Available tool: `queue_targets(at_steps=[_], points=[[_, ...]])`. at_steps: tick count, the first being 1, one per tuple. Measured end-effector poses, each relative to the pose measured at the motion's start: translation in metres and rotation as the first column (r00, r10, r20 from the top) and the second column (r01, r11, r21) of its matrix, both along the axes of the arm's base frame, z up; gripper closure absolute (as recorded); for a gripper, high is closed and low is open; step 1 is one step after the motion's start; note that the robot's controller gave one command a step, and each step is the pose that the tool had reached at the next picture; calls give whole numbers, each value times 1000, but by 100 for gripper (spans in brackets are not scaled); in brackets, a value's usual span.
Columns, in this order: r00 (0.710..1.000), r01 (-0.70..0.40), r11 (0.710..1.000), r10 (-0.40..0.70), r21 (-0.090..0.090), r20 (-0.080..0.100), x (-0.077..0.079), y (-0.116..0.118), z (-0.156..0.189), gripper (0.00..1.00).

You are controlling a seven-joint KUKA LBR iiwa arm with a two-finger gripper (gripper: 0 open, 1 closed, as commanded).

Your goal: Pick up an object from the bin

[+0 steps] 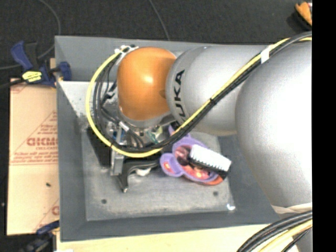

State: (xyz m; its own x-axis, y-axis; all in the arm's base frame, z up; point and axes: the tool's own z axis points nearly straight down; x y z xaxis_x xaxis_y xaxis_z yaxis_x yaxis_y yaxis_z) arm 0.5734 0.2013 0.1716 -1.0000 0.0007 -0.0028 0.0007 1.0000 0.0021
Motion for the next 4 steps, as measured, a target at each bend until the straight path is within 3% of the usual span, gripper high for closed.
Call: queue_targets(at_steps=[1, 2, 3, 4], points=[[996, -90, 996, 90, -1, -7, -30, -67, -102, 0], [999, -35, 999, 35, 1, 3, 2, -78, -56, 0], [998, 62, 998, -62, -3, -5, -23, -160, -71, 0], [997, -76, 997, 76, -1, 5, 39, -120, -101, 0]])
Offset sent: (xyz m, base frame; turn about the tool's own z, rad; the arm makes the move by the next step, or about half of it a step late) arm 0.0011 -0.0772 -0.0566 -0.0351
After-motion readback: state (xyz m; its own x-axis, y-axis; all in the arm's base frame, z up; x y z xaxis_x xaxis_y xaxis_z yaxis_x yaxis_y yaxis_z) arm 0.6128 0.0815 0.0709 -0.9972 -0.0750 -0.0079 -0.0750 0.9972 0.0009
